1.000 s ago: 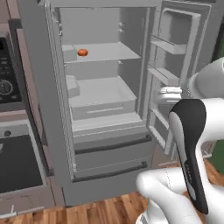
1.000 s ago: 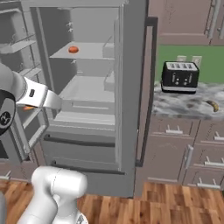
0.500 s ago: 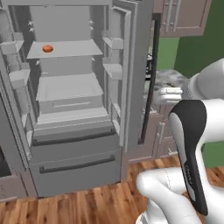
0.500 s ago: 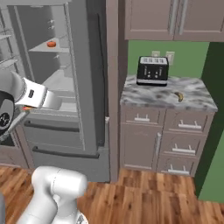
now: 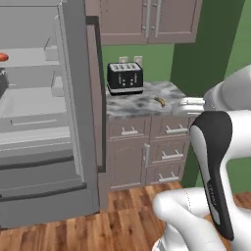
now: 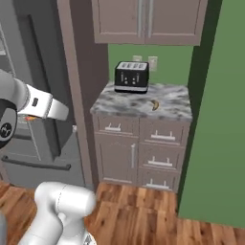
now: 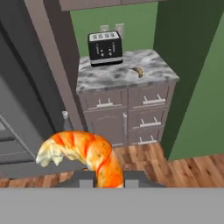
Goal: Open the fridge, remove the banana, squash, and shrimp, and place them on any counter.
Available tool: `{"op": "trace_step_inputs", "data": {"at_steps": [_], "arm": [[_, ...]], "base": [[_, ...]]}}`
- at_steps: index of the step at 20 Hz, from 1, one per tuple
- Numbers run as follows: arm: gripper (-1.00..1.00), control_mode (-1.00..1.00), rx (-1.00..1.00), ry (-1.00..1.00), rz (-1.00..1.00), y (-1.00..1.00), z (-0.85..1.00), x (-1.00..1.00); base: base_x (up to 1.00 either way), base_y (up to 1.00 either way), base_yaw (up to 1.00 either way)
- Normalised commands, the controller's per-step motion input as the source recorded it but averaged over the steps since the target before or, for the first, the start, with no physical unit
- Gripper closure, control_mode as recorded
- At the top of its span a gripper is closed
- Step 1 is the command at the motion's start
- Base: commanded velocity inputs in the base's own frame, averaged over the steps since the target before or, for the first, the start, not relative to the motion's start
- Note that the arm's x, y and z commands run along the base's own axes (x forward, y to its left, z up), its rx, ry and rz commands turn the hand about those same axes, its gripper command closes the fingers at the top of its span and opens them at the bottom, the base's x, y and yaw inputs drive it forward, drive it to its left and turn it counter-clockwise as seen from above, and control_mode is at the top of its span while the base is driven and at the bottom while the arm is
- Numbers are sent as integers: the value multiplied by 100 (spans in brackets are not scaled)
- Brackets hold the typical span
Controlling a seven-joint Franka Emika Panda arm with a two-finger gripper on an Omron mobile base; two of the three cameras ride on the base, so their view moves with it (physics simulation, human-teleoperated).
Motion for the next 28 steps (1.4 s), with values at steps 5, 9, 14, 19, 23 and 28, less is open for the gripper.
{"op": "trace_step_inputs", "data": {"at_steps": [5, 9, 14, 19, 23, 28], "arm": [[100, 100, 0, 0, 0, 0, 0, 0], [100, 100, 0, 0, 0, 0, 0, 0], [100, 100, 0, 0, 0, 0, 0, 0], [100, 100, 0, 0, 0, 0, 0, 0], [100, 100, 0, 0, 0, 0, 0, 0], [100, 100, 0, 0, 0, 0, 0, 0]], "base": [[68, -77, 8], [88, -33, 7], [87, -19, 5], [83, -15, 4], [69, -16, 4], [52, -16, 5]]}}
